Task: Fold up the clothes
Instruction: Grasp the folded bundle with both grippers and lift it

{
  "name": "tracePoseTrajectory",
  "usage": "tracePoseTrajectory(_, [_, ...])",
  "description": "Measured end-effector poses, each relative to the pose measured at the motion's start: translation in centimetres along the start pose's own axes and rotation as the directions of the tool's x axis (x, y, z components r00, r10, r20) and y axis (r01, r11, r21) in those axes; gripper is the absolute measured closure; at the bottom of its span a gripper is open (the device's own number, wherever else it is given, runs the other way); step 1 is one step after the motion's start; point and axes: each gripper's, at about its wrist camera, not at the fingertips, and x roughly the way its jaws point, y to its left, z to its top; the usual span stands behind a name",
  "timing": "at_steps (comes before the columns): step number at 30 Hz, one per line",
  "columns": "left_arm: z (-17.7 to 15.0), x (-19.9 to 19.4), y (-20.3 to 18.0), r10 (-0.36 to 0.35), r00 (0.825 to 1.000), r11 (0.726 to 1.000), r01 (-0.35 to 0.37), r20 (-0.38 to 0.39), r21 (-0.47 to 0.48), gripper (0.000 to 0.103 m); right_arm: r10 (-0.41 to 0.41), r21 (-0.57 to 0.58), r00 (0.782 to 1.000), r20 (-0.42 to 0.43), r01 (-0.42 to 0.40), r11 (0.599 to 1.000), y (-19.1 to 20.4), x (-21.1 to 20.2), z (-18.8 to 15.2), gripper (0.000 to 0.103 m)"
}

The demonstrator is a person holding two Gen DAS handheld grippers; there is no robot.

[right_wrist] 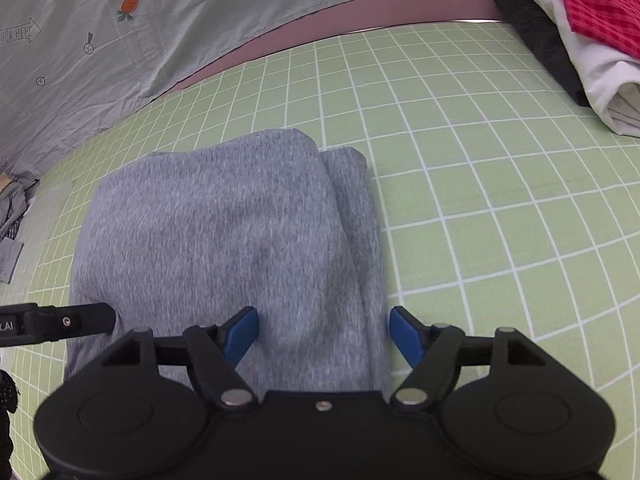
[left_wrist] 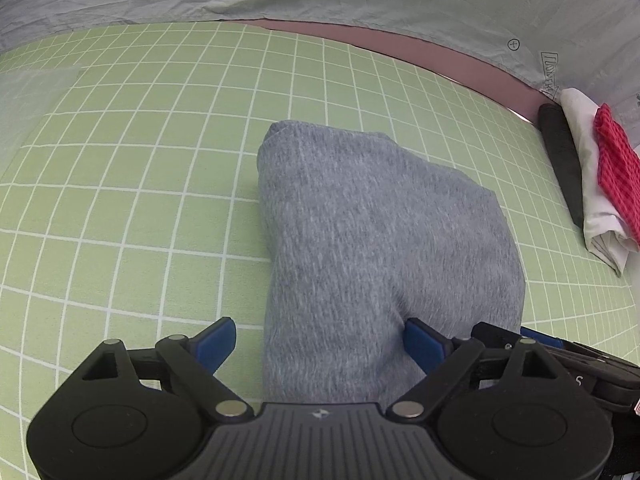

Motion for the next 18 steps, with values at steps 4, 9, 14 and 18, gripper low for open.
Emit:
tracePoseTrajectory(4, [0.0, 0.8, -1.0, 0.017, 1.000, 1.000, -0.017, -0.017, -0.008, 0.012, 0.003, -0.047, 1.000, -0.014, -0.003, 0.999, 0.8, 0.9, 0.4, 0.025])
tracePoseTrajectory(9, [-0.6, 0.9, -2.1, -0.005, 1.000, 1.000, 0.006, -0.029, 0.025, 0.036, -0.010, -0.126, 1.000, 0.008, 0.011, 0.992, 2.2, 0.8, -0.4, 0.037])
tracePoseTrajectory(14, [-1.4, 0.4, -3.1, -0.045, 0.998, 0.997, 0.047, -0.032, 0.057, 0.070, 0.016, -0.130, 1.000, 0.023, -0.013, 0.991, 3.3, 0.1, -0.8, 0.078])
tracePoseTrajectory(18, [-2.2, -1.6, -3.1, -0.151, 0.988, 0.987, 0.152, -0.030, 0.048, 0.075, 0.012, -0.119, 0.996, 0.093, -0.001, 0.993, 4.1, -2.7, -1.4, 0.082])
